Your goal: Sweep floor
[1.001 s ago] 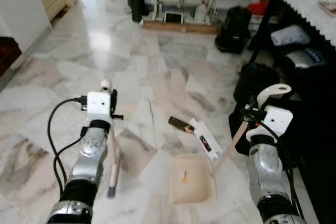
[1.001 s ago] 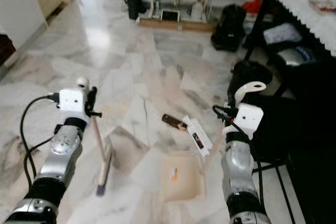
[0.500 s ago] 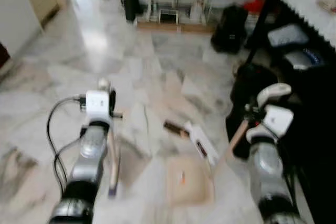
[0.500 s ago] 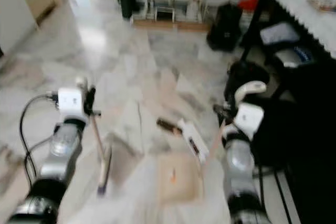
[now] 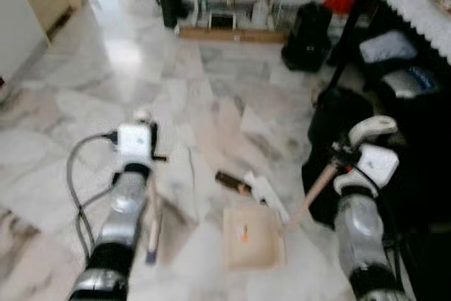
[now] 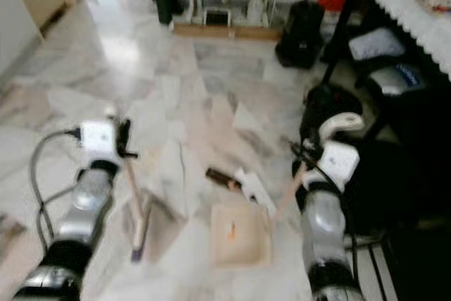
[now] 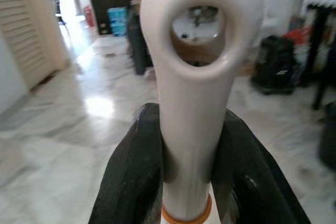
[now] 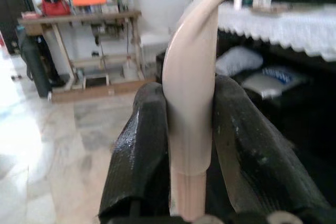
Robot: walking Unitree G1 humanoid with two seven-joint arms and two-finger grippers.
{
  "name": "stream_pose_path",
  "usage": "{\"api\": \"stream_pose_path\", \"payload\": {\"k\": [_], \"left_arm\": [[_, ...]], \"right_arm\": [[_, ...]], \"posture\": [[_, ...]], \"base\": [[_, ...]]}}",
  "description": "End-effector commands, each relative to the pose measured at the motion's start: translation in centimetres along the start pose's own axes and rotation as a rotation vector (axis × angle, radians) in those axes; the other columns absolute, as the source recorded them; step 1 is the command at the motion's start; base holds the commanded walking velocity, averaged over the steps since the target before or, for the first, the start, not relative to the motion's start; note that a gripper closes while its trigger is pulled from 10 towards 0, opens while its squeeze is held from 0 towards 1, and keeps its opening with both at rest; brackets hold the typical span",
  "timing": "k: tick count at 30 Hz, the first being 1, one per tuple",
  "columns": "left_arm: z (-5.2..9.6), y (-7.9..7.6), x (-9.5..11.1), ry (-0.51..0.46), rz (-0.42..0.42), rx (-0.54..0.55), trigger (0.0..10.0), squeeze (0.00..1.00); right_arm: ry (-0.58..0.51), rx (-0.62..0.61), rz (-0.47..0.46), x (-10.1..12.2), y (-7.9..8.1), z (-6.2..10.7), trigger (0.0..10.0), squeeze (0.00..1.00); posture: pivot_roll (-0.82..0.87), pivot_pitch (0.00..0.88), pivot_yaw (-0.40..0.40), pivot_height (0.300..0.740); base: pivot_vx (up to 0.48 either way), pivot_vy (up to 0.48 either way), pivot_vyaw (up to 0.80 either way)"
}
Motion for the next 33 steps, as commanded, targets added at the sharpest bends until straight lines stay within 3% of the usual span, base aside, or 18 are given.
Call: {"api": "stream_pose_path", "payload": {"k": [1,33], "left_arm": [[-0.40,0.87,1.29,-0.047,-0.007,0.018,10.0,0.00],[-0.42,0.97,1.31,-0.047,-0.014,0.016,10.0,0.00]], "right_arm": [[-0.055,0.015,-0.002,1.46,0.47,-0.52,10.0,0.00],[-0.055,0.016,-0.008,1.42,0.65,-0.45,10.0,0.00]], "posture": [[0.08,0.077,-0.070,0.740],[0.09,0.081,-0.068,0.740]], "base": [[0.319,0.000,0.00],[0.318,0.000,0.00]]}}
Point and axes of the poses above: a point about 5 cm out from each wrist's last joint towards the gripper, its own z axis pointing back from the gripper into the wrist, its own x axis along the axis of the wrist's last joint, y = z × x, the point moved 6 cm from there along -z, pointing out of the wrist towards the gripper, and after that the axes turned 5 degrees about -z, right-handed, at the moved point
